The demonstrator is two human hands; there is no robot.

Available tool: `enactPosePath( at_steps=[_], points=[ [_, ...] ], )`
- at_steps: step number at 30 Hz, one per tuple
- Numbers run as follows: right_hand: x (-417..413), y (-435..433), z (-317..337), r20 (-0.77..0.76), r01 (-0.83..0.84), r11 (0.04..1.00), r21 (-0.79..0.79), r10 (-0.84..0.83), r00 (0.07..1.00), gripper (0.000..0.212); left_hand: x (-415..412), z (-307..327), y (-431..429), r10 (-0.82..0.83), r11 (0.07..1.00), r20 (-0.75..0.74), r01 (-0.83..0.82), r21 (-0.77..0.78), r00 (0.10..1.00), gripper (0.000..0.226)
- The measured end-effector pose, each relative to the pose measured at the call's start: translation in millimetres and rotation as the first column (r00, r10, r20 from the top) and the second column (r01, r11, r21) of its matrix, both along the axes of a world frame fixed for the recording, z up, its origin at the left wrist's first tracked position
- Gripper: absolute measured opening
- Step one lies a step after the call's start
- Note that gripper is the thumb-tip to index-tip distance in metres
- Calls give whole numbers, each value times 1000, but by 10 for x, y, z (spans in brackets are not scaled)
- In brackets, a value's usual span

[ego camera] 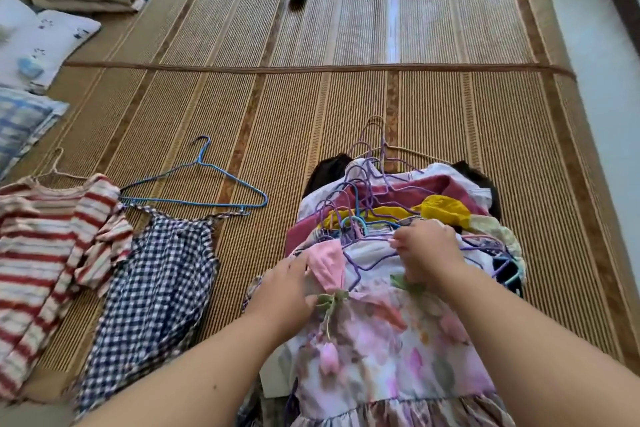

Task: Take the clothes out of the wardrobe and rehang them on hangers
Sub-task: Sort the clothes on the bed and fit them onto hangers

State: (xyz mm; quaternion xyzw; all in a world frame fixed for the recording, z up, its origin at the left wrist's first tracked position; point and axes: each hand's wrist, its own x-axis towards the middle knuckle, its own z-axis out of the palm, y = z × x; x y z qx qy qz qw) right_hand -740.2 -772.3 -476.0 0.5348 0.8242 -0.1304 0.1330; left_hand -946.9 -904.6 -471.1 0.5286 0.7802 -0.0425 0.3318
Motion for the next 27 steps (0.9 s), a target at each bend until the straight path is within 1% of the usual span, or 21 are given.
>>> enactPosePath(
  at_steps=[1,2,3,4,6,7,8,9,10,11,12,13,14,16,18,20,23,26,27],
  points=[
    [29,-13,42,-61,9,1000,-24,-10,998,22,-1,46,11,12,1000,-18,-12,20,1000,78],
    [66,-23,109,-153,23,997,-75,-34,988,18,-3,110,25,27,999,-40,-26,31,999,77],
    [105,-40,188,-247,28,987,-156,-66,967,16,10,196,39,42,999,-55,-40,36,998,76],
    [147,-60,269,-327,19,973,-232,-97,940,21,17,269,44,48,998,-60,-45,38,997,77],
    [215,-117,521,-428,-18,951,-309,-122,895,32,25,451,37,52,998,-9,-51,48,999,77],
    [226,-166,680,-463,-25,944,-330,-138,876,30,17,557,22,55,997,45,-58,58,997,75],
    [230,-222,839,-496,-30,934,-357,-162,853,24,0,643,0,54,996,101,-61,69,993,67],
    [241,-274,972,-520,-38,926,-376,-177,835,17,-5,736,-33,20,995,145,-34,95,989,52],
    [248,-328,1118,-541,-47,928,-371,-174,823,14,-30,837,-90,-13,991,153,-8,132,988,30],
    [259,-379,1239,-536,-34,935,-353,-172,826,12,-58,950,-141,-27,986,168,-1,166,985,11],
    [267,-448,1382,-530,-18,944,-329,-168,831,8,-97,1074,-210,-13,982,179,-21,189,984,18],
    [278,-509,1495,-530,-10,947,-320,-170,831,10,-143,1199,-280,-5,976,186,-36,214,982,25],
    [289,-569,1595,-536,3,942,-336,-194,822,15,-201,1275,-343,7,972,185,-51,229,983,28],
    [231,-762,1820,-548,47,924,-380,-266,793,12,-364,1480,-529,7,963,180,-55,263,984,27],
    [81,-1005,2044,-566,78,921,-381,-299,768,9,-560,1664,-775,18,954,192,-74,290,981,29],
    [-122,-1246,2238,-563,75,948,-311,-247,789,14,-770,1820,-1049,37,944,205,-101,313,978,31],
    [-558,-1712,2595,-506,78,978,-196,-169,846,14,-1172,2091,-1558,32,925,183,-99,368,983,28],
    [-1027,-2186,2869,-551,80,983,-163,-158,819,18,-1632,2357,-2085,44,904,167,-110,412,985,30],
    [-1196,-2360,2930,-554,52,988,-148,-126,823,20,-1814,2450,-2282,41,893,161,-109,437,986,31]
  ],
)
